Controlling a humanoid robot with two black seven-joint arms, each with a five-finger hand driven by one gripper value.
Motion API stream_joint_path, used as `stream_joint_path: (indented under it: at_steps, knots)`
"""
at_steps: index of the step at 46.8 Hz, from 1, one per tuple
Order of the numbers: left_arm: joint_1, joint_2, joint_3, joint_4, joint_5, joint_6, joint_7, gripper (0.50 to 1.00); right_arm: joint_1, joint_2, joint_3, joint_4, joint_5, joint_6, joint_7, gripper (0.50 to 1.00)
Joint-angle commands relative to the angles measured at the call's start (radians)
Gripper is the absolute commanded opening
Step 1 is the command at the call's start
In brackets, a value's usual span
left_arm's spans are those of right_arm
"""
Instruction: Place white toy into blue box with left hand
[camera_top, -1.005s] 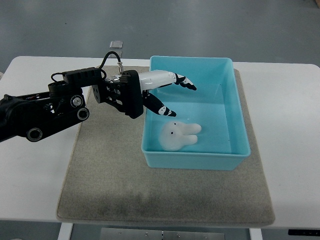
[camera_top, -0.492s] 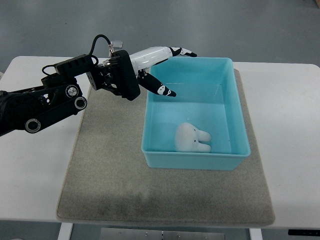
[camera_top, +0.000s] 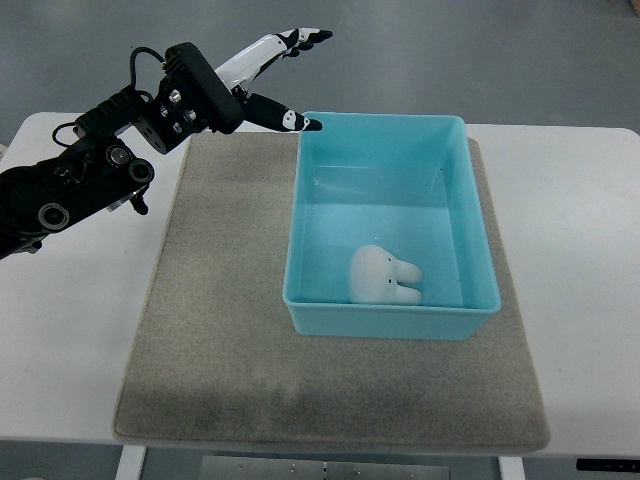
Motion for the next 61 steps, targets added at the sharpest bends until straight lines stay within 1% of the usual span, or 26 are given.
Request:
stream_joint_path:
  at_steps: [1,17,26,37,41,49,53,61]
  knots:
    - [0.000,0.000,-0.001,0.021,-0.106,0.001,0.000,0.962,0.000,0.000,0.000,0.000,0.000,0.000,0.000,0.936]
    - [-0.001,-0.009,-0.027,0.102,-0.563,-0.010,0.004,0.964,0.000,0.000,0.000,0.000,0.000,0.000,0.000,0.936]
    - [-0.004,-0.018,-0.028,0.156,-0.730,-0.015,0.011,0.964,0.000,0.000,0.000,0.000,0.000,0.000,0.000,0.936]
    - [-0.018,-0.046,-0.028,0.271,-0.947,-0.010,0.026,0.964,0.000,0.000,0.000,0.000,0.000,0.000,0.000,0.936]
    - [-0.020,-0.057,-0.030,0.294,-0.990,-0.010,0.026,0.964,0.000,0.000,0.000,0.000,0.000,0.000,0.000,0.936]
    - [-0.018,-0.083,-0.040,0.300,-1.056,-0.018,0.026,0.966,0.000,0.000,0.000,0.000,0.000,0.000,0.000,0.936]
    - [-0.015,-0.098,-0.054,0.310,-1.085,-0.018,0.026,0.992,0.000,0.000,0.000,0.000,0.000,0.000,0.000,0.936]
    - [-0.009,-0.127,-0.083,0.329,-1.096,-0.035,0.026,0.992,0.000,0.000,0.000,0.000,0.000,0.000,0.000,0.936]
